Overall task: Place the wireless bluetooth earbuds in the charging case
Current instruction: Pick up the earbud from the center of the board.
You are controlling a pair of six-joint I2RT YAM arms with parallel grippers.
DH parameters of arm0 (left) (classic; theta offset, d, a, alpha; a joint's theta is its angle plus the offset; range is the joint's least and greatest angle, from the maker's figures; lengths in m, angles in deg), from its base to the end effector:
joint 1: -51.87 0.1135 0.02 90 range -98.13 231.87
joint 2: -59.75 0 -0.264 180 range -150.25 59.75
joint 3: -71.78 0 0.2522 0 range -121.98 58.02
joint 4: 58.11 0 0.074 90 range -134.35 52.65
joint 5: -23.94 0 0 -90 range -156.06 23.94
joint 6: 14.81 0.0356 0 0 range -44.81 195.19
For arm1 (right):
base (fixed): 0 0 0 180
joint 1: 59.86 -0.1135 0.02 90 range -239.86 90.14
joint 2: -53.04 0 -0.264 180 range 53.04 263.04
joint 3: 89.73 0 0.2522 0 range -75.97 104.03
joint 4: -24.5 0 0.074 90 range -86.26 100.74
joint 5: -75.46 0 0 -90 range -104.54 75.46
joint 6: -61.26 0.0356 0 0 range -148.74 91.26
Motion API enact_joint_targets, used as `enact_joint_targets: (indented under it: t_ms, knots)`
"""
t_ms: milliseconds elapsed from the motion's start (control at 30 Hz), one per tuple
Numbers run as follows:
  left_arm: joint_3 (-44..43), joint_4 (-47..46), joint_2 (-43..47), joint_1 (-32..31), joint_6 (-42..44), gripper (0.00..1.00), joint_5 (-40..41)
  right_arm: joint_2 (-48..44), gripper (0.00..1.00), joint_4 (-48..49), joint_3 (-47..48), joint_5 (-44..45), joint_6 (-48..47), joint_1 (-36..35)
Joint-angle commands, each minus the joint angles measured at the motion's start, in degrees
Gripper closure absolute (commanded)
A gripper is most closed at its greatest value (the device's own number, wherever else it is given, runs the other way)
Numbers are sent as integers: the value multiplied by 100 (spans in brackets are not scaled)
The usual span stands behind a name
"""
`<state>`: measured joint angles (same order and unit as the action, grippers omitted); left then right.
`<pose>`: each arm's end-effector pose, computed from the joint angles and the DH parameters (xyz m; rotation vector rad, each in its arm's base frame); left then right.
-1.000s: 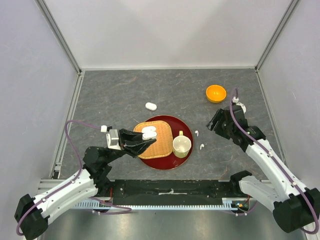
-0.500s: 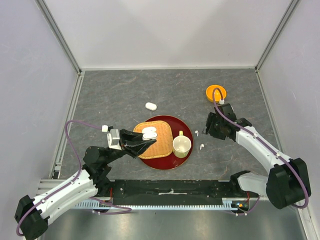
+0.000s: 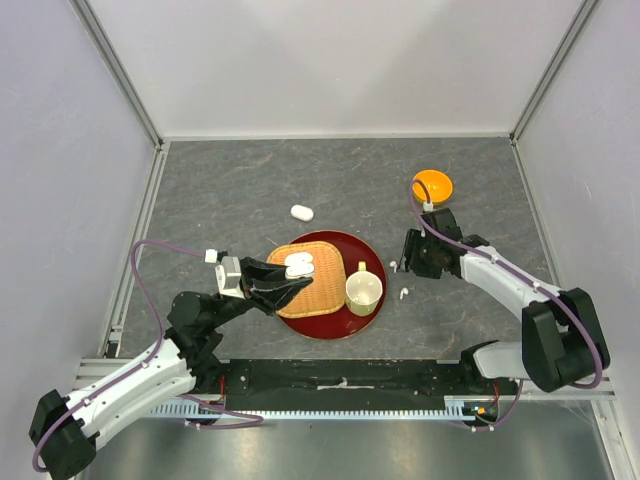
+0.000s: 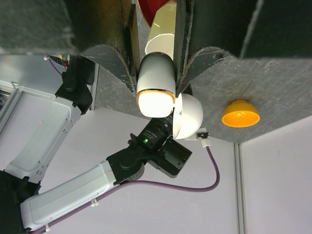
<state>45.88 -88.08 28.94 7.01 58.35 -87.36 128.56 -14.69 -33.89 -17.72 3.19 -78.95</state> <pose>0.0913 -0.1091 0.2725 0.6311 1.0725 -1.1544 0.2338 0.0830 0.1904 0.2758 2.6342 0.3841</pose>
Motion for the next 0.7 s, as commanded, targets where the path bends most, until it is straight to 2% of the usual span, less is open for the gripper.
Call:
enact_joint_targets:
  t_ms: [0,667]
  knots:
    - [-113,-136,22,-31,84,98,91,278,40,425,379,124,-537,-112]
    - [-87,-22,93,-31,93,98,205,1184,44,618,871,863,-1082,-596]
